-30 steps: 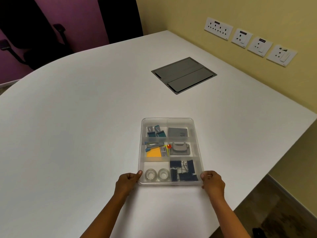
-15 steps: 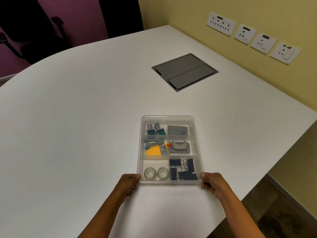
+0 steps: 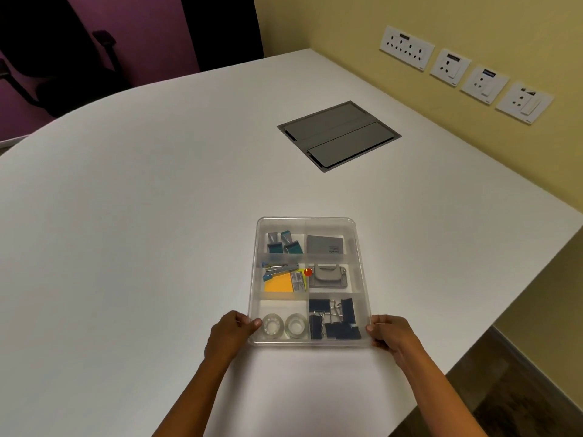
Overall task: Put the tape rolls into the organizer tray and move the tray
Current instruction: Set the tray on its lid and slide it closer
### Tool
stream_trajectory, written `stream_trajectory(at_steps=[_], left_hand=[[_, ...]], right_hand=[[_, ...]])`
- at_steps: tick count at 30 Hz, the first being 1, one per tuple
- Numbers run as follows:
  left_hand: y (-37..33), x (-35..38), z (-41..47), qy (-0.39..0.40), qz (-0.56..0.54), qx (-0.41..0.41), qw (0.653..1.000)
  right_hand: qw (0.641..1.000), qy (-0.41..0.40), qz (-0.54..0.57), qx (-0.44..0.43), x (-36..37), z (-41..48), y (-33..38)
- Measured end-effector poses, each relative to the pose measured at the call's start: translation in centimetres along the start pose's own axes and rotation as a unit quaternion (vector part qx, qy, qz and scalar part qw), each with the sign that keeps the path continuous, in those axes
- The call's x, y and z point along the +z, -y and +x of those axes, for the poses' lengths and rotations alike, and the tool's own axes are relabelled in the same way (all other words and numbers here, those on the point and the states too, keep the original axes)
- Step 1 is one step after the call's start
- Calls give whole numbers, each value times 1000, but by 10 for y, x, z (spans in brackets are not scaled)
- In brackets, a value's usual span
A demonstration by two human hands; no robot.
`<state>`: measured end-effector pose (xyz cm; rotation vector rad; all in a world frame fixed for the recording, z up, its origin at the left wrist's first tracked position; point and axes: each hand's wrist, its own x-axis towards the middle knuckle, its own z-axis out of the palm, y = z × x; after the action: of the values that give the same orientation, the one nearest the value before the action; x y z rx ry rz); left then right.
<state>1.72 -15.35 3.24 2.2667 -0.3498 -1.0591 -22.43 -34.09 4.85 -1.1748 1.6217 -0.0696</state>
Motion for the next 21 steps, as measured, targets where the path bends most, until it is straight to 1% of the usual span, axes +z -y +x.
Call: stream_trajectory(at_steps=[2, 5, 9, 14, 17, 21], left_hand=[[-9, 1, 6, -5, 0, 5, 1000], [-23, -1, 22, -13, -3, 19, 1000], [-52, -7, 54, -3, -58, 16, 998], [-97, -14, 100, -9, -59, 35, 998], [-121, -18, 127, -10, -63, 27, 998], [-142, -23, 158, 17, -128, 1, 992]], right_hand=[[1000, 9, 0, -4, -1, 6, 9], [999, 20, 30, -3, 0, 19, 28], [1000, 6, 26, -6, 4, 42, 60], [999, 1, 36, -17, 10, 76, 107], [998, 0, 55, -22, 12, 99, 134], [997, -3, 76, -18, 14, 127, 161]])
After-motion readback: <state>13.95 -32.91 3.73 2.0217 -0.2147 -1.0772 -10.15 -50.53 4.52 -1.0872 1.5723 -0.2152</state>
